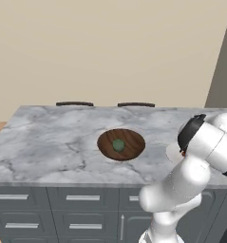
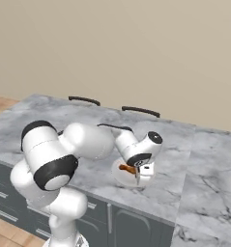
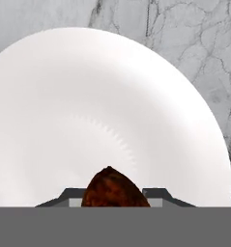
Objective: Place the chicken drumstick on the plate and place the broccoli on the same plate.
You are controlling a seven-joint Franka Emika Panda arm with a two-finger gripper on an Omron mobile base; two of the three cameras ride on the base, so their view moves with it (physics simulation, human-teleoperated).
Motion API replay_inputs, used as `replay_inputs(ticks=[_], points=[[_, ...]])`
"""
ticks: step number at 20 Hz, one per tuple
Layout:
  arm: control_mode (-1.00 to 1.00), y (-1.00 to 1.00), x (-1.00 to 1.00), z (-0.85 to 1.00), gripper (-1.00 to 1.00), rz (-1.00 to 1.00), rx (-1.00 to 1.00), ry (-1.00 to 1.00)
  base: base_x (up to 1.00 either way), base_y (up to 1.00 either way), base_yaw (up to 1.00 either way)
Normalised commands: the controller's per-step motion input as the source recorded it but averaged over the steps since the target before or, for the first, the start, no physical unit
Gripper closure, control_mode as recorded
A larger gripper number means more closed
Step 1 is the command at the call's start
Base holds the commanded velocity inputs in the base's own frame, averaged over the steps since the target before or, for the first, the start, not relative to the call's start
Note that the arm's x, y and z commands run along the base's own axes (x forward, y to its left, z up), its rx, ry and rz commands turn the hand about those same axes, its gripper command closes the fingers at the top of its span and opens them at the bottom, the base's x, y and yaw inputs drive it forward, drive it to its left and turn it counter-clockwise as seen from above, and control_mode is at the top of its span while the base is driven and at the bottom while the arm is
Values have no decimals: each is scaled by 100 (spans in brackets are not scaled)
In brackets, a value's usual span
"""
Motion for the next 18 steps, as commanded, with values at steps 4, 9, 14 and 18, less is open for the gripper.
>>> replay_inputs(ticks=[4, 9, 14, 18], points=[[-100, -19, 36, -20, 100, 0, -4, 0, 0, 0, 0], [-100, -16, 24, -21, 100, 0, -4, 0, 0, 0, 0], [-100, -11, 13, -22, 100, 0, -5, 0, 0, 0, 0], [-100, 0, 9, -4, -100, 0, -10, 0, 0, 0, 0]])
